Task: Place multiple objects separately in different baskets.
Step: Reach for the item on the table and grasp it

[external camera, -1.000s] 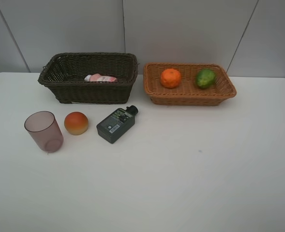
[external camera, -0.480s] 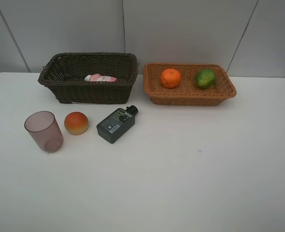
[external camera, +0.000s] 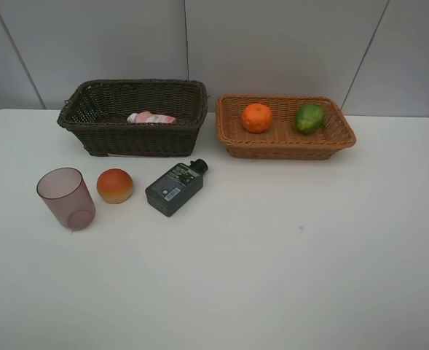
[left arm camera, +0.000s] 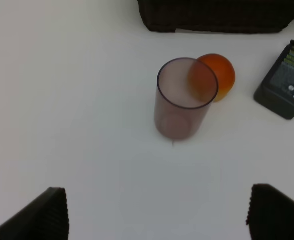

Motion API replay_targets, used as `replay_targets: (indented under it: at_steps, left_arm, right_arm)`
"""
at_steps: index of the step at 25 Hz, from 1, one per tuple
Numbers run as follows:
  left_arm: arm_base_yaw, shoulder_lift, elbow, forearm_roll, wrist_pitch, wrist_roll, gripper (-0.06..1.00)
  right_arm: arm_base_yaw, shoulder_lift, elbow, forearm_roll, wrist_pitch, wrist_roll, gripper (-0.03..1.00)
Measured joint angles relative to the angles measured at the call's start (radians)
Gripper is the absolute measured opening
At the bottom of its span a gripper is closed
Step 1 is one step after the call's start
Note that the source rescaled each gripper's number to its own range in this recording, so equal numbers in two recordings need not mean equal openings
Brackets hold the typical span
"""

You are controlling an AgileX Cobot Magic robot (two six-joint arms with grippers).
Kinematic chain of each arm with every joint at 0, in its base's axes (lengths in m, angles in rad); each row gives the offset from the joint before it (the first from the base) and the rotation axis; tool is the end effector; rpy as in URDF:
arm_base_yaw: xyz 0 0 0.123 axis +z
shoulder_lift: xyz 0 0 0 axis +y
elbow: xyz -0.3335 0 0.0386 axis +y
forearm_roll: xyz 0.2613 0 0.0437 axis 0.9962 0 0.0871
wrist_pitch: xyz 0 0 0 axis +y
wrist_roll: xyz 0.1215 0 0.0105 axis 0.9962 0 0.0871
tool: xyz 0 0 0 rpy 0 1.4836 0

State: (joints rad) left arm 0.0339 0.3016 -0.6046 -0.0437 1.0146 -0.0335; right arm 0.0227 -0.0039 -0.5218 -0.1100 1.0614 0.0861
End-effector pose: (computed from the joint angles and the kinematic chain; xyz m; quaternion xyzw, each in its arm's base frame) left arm 0.0283 -0.0036 0.3073 -0.0318 0.8893 -0.0217 0.4556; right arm -0.0198 -0.0121 0.2768 0.0296 0.8449 -0.0259 0.5336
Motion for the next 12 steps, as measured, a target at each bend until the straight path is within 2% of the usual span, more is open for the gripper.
replay_targets:
  at_steps: [8, 12]
  left_arm:
    - [0.0, 0.244, -0.168, -0.01, 0.078, 0.022, 0.93]
    - [0.0, 0.38, -0.21, -0.022, 0.101, 0.05, 0.93]
  right_arm:
    - [0.0, 0.0, 0.0, 0.0, 0.0, 0.0, 0.79]
    - [0.0, 0.0, 0.0, 0.0, 0.0, 0.0, 0.79]
